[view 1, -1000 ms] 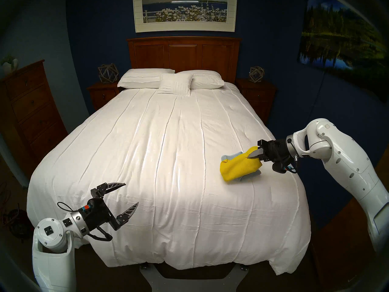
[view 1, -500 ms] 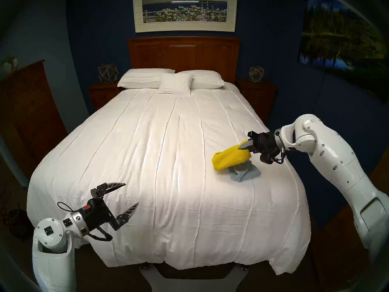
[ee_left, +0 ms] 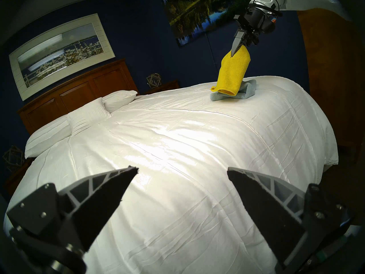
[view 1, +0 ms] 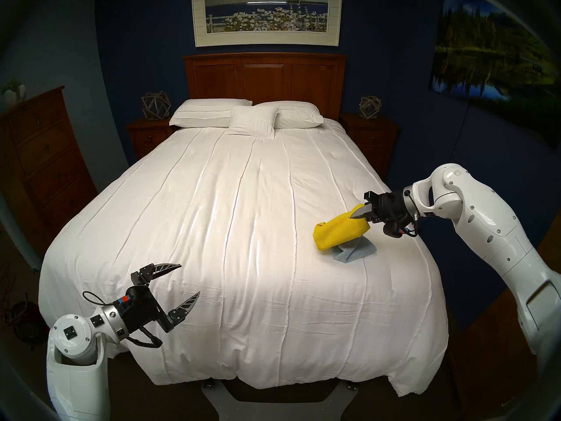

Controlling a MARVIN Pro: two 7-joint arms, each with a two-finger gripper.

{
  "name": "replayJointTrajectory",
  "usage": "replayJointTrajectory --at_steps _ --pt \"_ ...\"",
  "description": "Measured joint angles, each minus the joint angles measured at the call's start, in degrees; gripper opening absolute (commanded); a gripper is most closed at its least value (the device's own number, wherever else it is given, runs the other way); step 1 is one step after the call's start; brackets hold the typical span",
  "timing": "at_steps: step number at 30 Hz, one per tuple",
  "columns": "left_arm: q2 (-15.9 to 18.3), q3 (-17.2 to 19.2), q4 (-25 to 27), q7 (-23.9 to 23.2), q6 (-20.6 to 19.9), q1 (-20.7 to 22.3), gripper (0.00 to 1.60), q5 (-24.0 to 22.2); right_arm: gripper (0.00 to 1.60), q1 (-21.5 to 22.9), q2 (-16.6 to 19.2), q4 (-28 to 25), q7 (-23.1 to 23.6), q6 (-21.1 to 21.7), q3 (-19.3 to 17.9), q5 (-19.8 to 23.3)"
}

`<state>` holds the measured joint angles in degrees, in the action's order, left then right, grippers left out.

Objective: Fold the hand towels twice and stack them up

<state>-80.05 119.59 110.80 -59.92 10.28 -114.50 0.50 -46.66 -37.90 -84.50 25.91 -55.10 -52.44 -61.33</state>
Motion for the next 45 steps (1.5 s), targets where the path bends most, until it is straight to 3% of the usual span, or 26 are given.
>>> replayJointTrajectory --at_steps 7,12,13,14,19,21,22,27,28,29,37,38,39,40,45 --pt "0.00 0.00 0.01 -0.01 -0.01 -0.01 1.60 -0.01 0.00 0.32 0.28 2.74 -3.31 0.00 4.09 -5.43" --pt "0.00 0.00 0.02 -0.01 -0.01 -0.01 1.60 -0.01 0.01 0.87 1.22 3.07 -4.55 -0.01 5.48 -6.57" --pt "0.00 0.00 0.02 -0.01 -0.01 -0.01 1.60 -0.01 0.18 1.02 1.64 2.90 -4.70 -0.01 5.69 -6.57" --pt "0.00 0.00 0.02 -0.01 -0.01 -0.01 1.60 -0.01 0.25 1.18 2.10 2.68 -4.85 -0.01 5.87 -6.53" --pt "0.00 0.00 0.02 -0.01 -0.01 -0.01 1.60 -0.01 0.25 1.89 4.49 1.95 -5.55 -0.01 7.54 -5.68" --pt "-0.01 0.00 0.02 -0.01 -0.01 -0.01 1.60 -0.01 0.38 2.14 5.34 1.99 -5.88 -0.01 8.45 -5.43" --pt "-0.01 0.00 0.02 -0.01 -0.01 -0.01 1.60 -0.01 0.71 2.34 5.69 2.09 -6.08 -0.01 9.07 -5.36" --pt "-0.01 0.00 0.02 -0.01 -0.01 -0.02 1.60 -0.01 0.81 2.96 6.08 2.58 -6.69 -0.01 11.56 -5.47" --pt "-0.01 0.00 0.02 -0.01 -0.01 -0.02 1.60 -0.01 1.32 2.98 5.92 2.62 -6.68 -0.01 11.84 -5.61" --pt "-0.02 0.00 0.02 -0.01 -0.01 -0.02 1.60 -0.01 1.49 2.99 5.72 2.62 -6.66 -0.01 12.08 -5.72" --pt "-0.02 0.01 0.03 -0.01 -0.02 -0.02 1.60 -0.01 1.39 3.17 4.25 2.47 -5.11 0.02 13.45 -7.53" --pt "-0.02 0.01 0.03 -0.01 -0.02 -0.02 1.60 -0.01 1.27 3.28 4.18 2.48 -4.69 0.07 13.43 -7.76" --pt "-0.02 0.01 0.03 -0.01 -0.02 -0.02 1.60 -0.01 0.90 3.34 4.16 2.51 -4.50 0.10 13.37 -7.88" --pt "-0.02 0.01 0.03 -0.01 -0.02 -0.02 1.60 -0.01 0.70 3.41 4.15 2.56 -4.31 0.21 13.27 -8.05" --pt "-0.02 0.01 0.03 -0.01 -0.02 -0.02 1.60 -0.01 0.70 3.86 4.16 3.57 -3.53 1.24 12.32 -8.53"
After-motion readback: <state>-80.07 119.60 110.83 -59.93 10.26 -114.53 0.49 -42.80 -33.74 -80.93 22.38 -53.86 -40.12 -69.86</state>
